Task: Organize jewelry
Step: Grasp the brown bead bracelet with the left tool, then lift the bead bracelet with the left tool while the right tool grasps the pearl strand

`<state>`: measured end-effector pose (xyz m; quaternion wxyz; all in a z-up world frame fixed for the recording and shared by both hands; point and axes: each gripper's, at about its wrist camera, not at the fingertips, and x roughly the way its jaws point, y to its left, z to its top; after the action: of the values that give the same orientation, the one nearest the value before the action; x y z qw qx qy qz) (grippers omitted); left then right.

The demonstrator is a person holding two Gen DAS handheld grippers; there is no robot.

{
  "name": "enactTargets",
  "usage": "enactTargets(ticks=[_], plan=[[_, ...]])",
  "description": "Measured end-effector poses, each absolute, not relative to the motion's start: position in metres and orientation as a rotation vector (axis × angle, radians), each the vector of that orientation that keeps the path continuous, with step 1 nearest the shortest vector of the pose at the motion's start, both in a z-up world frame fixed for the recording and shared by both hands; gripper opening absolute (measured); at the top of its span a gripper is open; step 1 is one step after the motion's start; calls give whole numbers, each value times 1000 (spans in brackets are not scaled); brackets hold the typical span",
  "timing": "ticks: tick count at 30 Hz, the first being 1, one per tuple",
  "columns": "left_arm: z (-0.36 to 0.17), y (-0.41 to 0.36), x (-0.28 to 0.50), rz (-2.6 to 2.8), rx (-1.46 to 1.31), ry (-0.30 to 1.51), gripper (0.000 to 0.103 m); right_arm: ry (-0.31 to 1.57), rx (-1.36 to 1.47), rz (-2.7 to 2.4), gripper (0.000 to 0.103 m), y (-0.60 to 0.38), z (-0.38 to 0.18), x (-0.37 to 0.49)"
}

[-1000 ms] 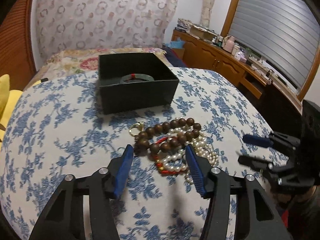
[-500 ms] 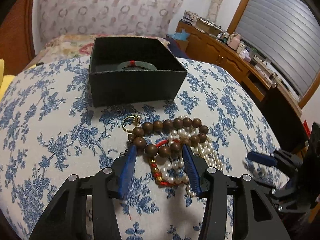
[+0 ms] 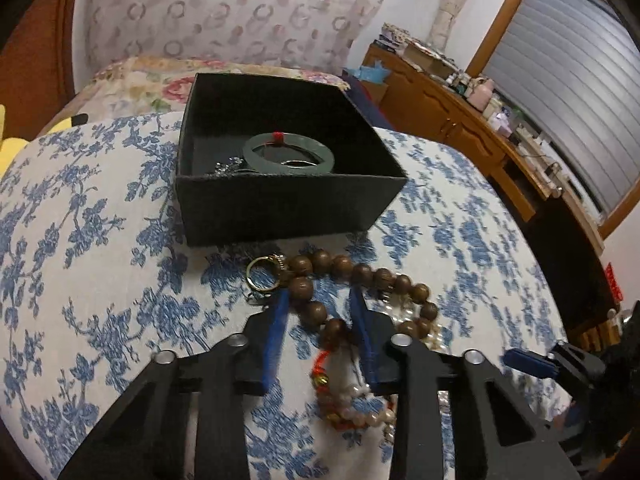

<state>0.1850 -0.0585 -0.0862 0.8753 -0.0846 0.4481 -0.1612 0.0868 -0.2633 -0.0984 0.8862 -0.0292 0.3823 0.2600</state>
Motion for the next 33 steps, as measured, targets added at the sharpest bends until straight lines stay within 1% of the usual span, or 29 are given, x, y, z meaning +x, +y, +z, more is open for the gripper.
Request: enactTargets(ticks=[2,7,9,14,17,20,22,24,33], plan=[[-88,-58,188,-321,-160,936,18,795,-64,538,55,-263,-98,87],[-89,-57,188,-320,-134,922,16,795,-67,537,55,-263,-99,87],[-89,-57,187,-317,-121,915,12,797,-66,537,55,-263,-99,87],[-88,-55,185,-299,-93,907,13,796,-67,537,55,-263,-99,87],[-88,-59,186,-281,-53,905,15,796,-68,539,55,-263,-99,87],[-88,-62,186,-279,-25,901,16,798,-71,540,55,-263,-100,87],[-88,-61,185,-286,-25,900,12,799,-78,539,55,-262,-100,87],[-85,-60,181,-294,-22,889,12,799,-81,540,55,-262,-100,86],[-44,-52,146,-364,-64,778,12,791,-91,551,55,-255,-93,90]])
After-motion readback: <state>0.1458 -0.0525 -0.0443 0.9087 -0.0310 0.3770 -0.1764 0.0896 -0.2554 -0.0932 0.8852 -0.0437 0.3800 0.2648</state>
